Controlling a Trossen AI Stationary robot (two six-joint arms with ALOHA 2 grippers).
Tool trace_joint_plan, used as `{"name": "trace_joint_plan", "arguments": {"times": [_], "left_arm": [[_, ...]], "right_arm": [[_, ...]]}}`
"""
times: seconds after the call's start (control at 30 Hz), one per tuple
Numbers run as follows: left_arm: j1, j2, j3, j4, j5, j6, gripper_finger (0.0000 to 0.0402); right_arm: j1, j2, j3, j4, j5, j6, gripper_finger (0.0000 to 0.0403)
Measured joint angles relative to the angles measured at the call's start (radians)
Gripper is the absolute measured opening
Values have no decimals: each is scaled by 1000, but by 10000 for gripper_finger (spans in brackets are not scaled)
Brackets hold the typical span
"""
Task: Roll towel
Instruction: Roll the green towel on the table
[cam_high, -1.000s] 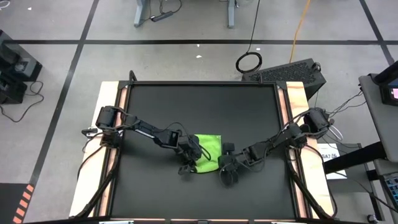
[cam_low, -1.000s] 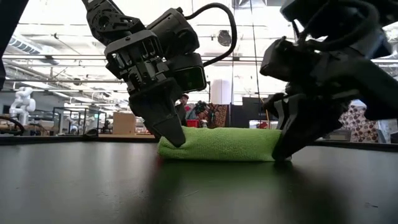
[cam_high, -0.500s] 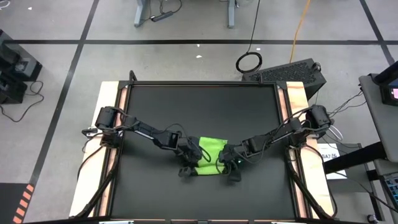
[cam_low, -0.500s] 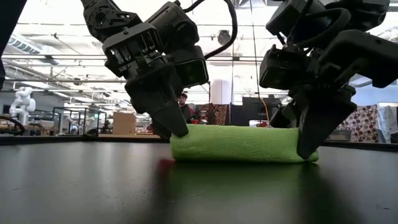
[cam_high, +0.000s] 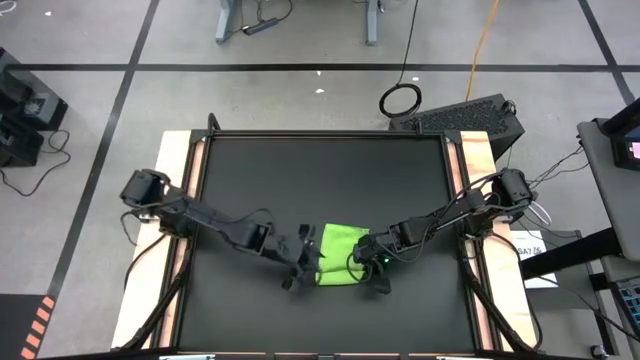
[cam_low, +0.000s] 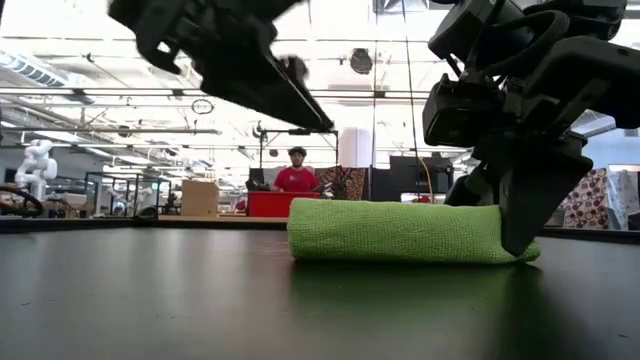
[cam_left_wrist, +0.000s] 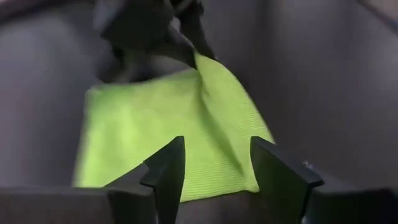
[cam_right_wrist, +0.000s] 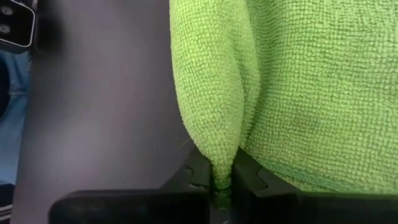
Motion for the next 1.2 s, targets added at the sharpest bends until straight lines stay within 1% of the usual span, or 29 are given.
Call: {"name": "trace_joint_plan", "arguments": {"times": [0.13, 0.2, 0.33, 0.37, 0.47, 0.57, 0.67, 0.77, 0.87, 1.2], "left_arm": [[-104, -25, 0, -13, -227, 150, 187], [-155, -19, 0, -31, -316, 214, 187], [-218, 23, 0, -25, -419, 305, 187], [-225, 39, 0, -20, -428, 322, 187], [-230, 92, 0, -18, -429, 370, 187], [-231, 147, 0, 21, -426, 405, 187], [-233, 179, -1, 77, -413, 433, 187], [-236, 192, 0, 90, -391, 465, 187], [-231, 203, 0, 85, -342, 468, 187], [-164, 272, 3, 135, -286, 472, 187]], "right_arm": [[-1, 0, 0, 4, 0, 0, 9], [-1, 0, 0, 7, 1, 0, 10], [-1, 0, 0, 13, 2, 0, 13], [-1, 0, 0, 14, 2, 0, 13], [-1, -1, 0, 21, 2, 1, 14], [-1, -1, 0, 24, 3, 3, 15], [-1, -1, 0, 26, 3, 4, 15], [0, -1, 0, 30, 4, 4, 15], [-1, -1, 0, 41, 4, 4, 15], [-6, -1, 1, 64, 3, 20, 15]]}}
